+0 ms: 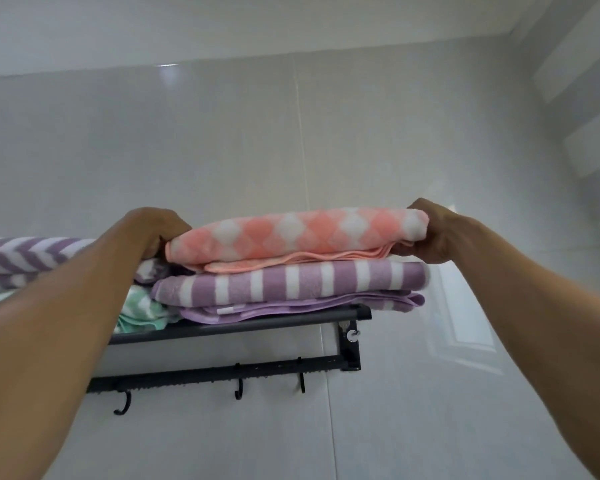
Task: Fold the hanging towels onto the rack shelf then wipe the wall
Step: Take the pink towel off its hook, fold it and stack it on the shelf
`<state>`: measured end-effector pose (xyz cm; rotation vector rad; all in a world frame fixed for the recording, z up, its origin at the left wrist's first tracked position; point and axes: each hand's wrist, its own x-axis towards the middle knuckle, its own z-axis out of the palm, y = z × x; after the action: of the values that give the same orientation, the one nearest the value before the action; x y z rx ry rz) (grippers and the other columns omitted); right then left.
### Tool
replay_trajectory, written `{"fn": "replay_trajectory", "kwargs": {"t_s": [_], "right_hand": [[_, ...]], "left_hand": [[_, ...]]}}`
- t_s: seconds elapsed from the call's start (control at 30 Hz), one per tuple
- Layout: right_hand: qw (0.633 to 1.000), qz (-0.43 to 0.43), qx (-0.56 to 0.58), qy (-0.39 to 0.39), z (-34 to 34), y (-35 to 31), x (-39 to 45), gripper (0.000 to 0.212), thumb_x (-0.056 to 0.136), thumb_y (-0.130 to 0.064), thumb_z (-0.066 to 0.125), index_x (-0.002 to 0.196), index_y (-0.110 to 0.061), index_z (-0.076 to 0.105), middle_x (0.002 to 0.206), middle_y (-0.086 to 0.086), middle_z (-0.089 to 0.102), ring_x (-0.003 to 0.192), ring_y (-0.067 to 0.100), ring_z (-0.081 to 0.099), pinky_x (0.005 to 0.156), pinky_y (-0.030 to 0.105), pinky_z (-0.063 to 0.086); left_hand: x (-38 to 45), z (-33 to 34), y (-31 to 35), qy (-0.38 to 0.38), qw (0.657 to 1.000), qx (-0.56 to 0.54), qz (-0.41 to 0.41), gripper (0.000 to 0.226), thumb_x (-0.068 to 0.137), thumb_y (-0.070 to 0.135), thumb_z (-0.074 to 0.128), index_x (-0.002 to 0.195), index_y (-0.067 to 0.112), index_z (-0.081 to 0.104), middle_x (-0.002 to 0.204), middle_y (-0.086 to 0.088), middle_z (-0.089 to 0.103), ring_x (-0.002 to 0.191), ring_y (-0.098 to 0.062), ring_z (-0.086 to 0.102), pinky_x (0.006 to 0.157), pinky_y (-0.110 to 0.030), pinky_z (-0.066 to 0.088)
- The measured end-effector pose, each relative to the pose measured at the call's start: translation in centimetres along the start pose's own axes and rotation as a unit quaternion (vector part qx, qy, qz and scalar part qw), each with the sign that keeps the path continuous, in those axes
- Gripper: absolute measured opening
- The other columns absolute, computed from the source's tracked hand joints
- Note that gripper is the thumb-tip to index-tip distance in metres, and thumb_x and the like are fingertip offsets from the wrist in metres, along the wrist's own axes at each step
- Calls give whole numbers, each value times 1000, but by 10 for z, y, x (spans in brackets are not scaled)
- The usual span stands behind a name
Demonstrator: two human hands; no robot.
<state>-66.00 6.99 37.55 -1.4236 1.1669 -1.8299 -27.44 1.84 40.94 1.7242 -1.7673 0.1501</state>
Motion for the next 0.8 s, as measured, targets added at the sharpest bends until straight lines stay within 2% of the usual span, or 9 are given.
{"fn": "replay_trajectory", "kwargs": {"t_s": [0.1,0.17,0.27,0.4,0.5,0.57,0.63,0.7,0.8], "right_hand": [[1000,-8,1,-1,-1,3,6,27,96,11,38,112,14,59,116,30,65,78,36,73,58,36,61],[1000,-4,-11,-6,-1,4,0,28,93,15,35,105,14,60,97,28,65,58,32,71,49,31,57],[1000,24,-17,6,-3,3,-4,26,88,8,39,98,12,62,85,25,65,53,33,69,49,31,55],[986,76,-122,85,-6,-6,-10,27,80,-13,51,99,-3,66,91,19,67,67,30,68,64,36,59],[965,17,-198,172,-4,-26,-21,30,81,-20,55,108,-7,62,111,13,64,75,28,63,66,36,53],[932,-86,-237,260,5,-39,-31,32,78,-22,56,104,-7,65,110,14,67,77,31,65,66,36,55],[876,-207,-328,286,26,-44,-49,36,78,-28,54,106,-15,73,113,13,70,94,37,67,82,40,58],[831,-295,-418,218,54,-35,-68,33,90,-35,51,111,-23,74,119,11,71,107,37,65,94,41,54],[772,-297,-547,128,89,-11,-81,45,102,-46,30,106,-22,68,112,11,69,106,35,63,99,47,44]], "left_hand": [[5,3,4,-11,1000,17,13,24,94,20,68,99,-4,69,113,-14,65,79,-25,53,70,-27,37],[4,5,5,-22,999,36,11,22,94,23,67,90,2,66,111,-13,65,75,-24,54,72,-30,39],[9,3,7,-3,999,35,-1,31,92,28,69,76,3,62,102,-14,65,74,-26,57,62,-33,42],[12,-3,15,145,989,41,0,66,74,63,72,99,3,60,116,-17,64,107,-36,63,80,-36,49],[3,-11,24,283,959,2,13,61,83,65,65,98,6,64,105,-19,67,96,-39,66,77,-42,50],[-1,-18,31,293,952,-37,78,55,90,63,56,90,9,67,95,-15,67,87,-37,65,75,-40,50],[-15,-18,37,254,951,-72,160,56,96,61,49,80,11,70,91,-13,69,88,-35,64,78,-39,50],[-26,-9,43,208,951,-58,221,56,100,59,41,92,15,77,109,-13,72,104,-34,64,91,-39,50],[-40,14,50,143,957,-24,251,67,103,59,29,118,11,72,132,-18,63,119,-36,58,99,-38,44]]}}
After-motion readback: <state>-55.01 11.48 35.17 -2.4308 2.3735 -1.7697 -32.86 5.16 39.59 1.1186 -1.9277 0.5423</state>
